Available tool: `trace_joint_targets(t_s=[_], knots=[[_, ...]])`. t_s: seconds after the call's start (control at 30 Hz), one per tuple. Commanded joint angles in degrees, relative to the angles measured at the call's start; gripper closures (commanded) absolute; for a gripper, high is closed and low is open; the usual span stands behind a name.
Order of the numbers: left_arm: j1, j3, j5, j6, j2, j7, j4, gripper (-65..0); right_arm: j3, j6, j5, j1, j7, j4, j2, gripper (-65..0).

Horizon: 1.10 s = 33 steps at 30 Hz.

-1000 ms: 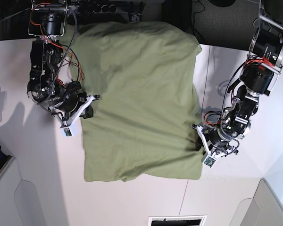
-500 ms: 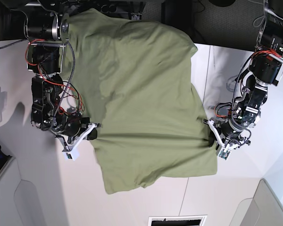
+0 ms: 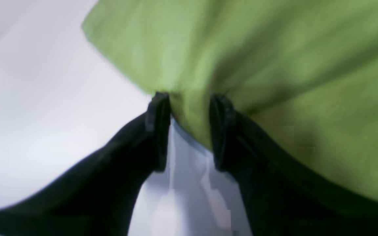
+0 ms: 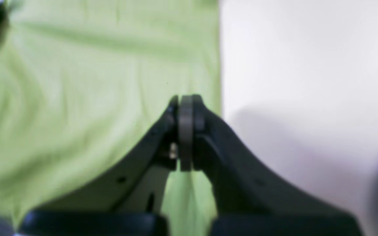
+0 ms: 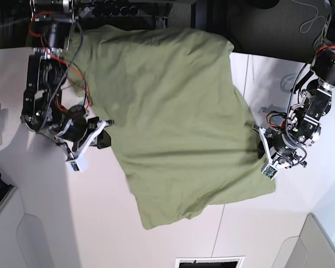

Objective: Layout the t-shirt on the table in an organized manner, then fold the t-shirt properly
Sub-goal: 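Hold the shirt edges with both grippers and drag it to straighten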

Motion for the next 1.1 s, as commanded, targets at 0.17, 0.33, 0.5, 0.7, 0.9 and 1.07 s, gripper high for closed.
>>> trace_joint_targets(t_s=[0.17, 0.33, 0.5, 0.7, 0.9, 1.07], knots=[[-3.1, 0.0, 0.0, -1.2, -0.9, -1.2, 3.3, -21.9, 0.1, 0.3, 1.1, -13.4, 0.4, 9.8, 1.3, 0.0], [-4.5, 0.0, 0.0, -1.0, -0.9, -1.5, 3.2, -21.9, 0.3, 0.3, 1.1, -23.0, 1.5, 17.0, 3.5, 0.0], [-4.6, 0.0, 0.0, -1.0, -0.8, -1.5, 2.1, -21.9, 0.5, 0.3, 0.9, -27.6, 1.5, 19.1, 5.8, 0.0], [-4.6, 0.0, 0.1, -1.1, 1.0, -1.5, -4.8, -21.9, 0.5, 0.3, -3.2, -28.5, 3.3, 14.9, 5.9, 0.0], [-4.6, 0.0, 0.7, -1.1, 1.9, -0.9, -9.9, -21.9, 0.5, 0.1, -7.6, -21.5, 6.7, 5.6, 5.9, 0.0], [-4.2, 0.0, 0.7, -1.3, 1.4, 2.1, -11.0, -21.9, 0.5, 0.1, -7.6, -10.8, 6.7, -6.5, 5.9, 0.0]])
